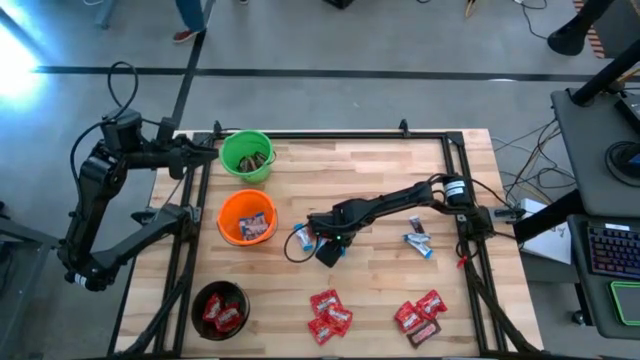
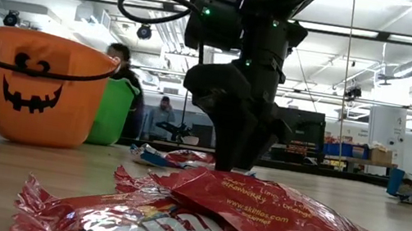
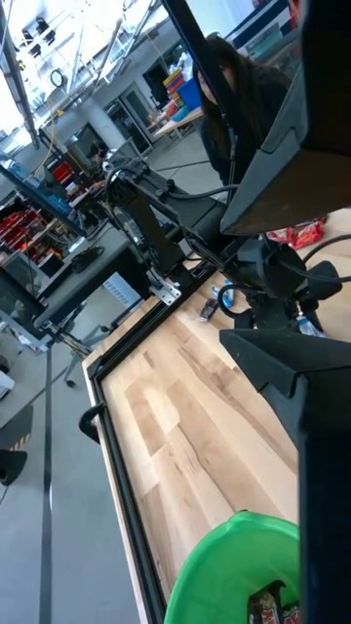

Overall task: Organize candy in baskets
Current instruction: Put the white chocolate into the orange bucket

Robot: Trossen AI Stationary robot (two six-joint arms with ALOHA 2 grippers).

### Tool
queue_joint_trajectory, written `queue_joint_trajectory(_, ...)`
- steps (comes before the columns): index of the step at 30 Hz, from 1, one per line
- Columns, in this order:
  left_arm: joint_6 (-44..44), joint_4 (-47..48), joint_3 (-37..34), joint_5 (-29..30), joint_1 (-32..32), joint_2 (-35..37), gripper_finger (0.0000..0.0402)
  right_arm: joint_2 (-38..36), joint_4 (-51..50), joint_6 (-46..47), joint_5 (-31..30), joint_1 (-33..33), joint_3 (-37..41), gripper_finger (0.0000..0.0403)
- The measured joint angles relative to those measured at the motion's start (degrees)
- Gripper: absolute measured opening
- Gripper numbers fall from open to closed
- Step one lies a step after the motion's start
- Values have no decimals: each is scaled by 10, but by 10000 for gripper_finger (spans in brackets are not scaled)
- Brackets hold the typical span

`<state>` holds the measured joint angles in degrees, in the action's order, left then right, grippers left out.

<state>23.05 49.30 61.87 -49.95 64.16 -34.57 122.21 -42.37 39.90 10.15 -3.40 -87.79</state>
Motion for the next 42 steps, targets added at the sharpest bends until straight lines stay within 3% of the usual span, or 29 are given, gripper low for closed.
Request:
queue_joint_trajectory(5,0,0,0,0,0,0,150,0,-4,0,0,0,0,115)
queue_joint_trajectory(20,2,0,0,0,0,1,150,-26,-25,17,18,-1,-14,109)
queue_joint_trajectory(42,4,0,0,-1,0,1,150,-50,-54,15,33,-38,-180,109)
